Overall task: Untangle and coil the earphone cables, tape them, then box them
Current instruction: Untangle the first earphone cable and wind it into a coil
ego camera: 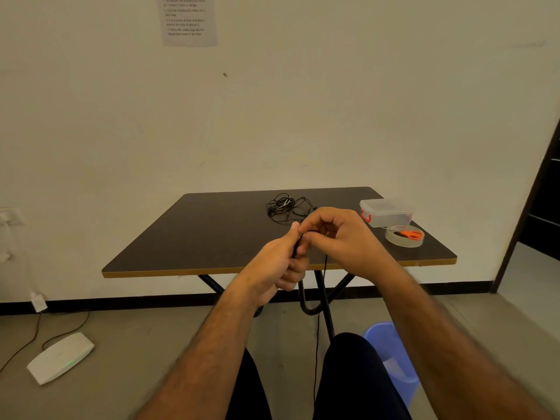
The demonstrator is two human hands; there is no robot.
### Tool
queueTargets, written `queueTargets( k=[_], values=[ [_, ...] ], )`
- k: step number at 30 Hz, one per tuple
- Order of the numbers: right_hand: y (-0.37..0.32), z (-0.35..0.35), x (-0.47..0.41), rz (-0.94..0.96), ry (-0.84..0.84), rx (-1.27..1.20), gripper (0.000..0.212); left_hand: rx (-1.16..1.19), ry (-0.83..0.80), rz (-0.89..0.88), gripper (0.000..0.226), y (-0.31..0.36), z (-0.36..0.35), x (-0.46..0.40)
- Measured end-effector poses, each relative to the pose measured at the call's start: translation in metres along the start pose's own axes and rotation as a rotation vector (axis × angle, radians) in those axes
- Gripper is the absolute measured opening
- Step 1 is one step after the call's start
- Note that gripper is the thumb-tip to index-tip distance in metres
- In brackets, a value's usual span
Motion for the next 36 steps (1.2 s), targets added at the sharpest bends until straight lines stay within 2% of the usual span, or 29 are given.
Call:
queueTargets(
  k=[8, 12, 14, 18, 22, 30, 36],
  values=[
    [0.014, -0.007, -0.007, -0.122, 0.081, -0.376, 0.017, 0.326, -0.229, 0.067, 0.044, 0.003, -0.009, 0.001],
    [0.021, -0.017, 0.0, -0.209, 0.022, -0.494, 0.008, 0.435, -0.326, 0.019, 0.031, 0.008, -0.011, 0.002],
    [0.022, -0.027, 0.007, -0.241, -0.021, -0.524, 0.012, 0.465, -0.332, -0.014, 0.029, 0.011, -0.012, 0.002],
    [0.018, -0.046, 0.023, -0.255, -0.126, -0.551, 0.024, 0.485, -0.257, -0.117, 0.03, 0.018, -0.014, 0.001],
    [0.013, -0.055, 0.037, -0.282, -0.291, -0.462, 0.024, 0.467, -0.091, -0.231, 0.032, 0.029, -0.01, -0.003],
    [0.002, -0.039, 0.04, -0.247, -0.424, -0.191, 0.024, 0.145, 0.169, -0.523, 0.031, 0.042, 0.001, -0.005],
    [-0.011, -0.019, 0.033, -0.163, -0.419, 0.004, 0.014, -0.133, 0.192, -0.547, 0.032, 0.036, 0.001, -0.008]
  ],
)
Point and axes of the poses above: each hand's wrist, its own x-axis away from the middle knuckle, its own z-axis out of the back of the hand, y = z × x, the point moved 2 cm from there along -x, towards the middle knuckle, and after that the axes turned 15 degrees about x, right-handed, at the moved point
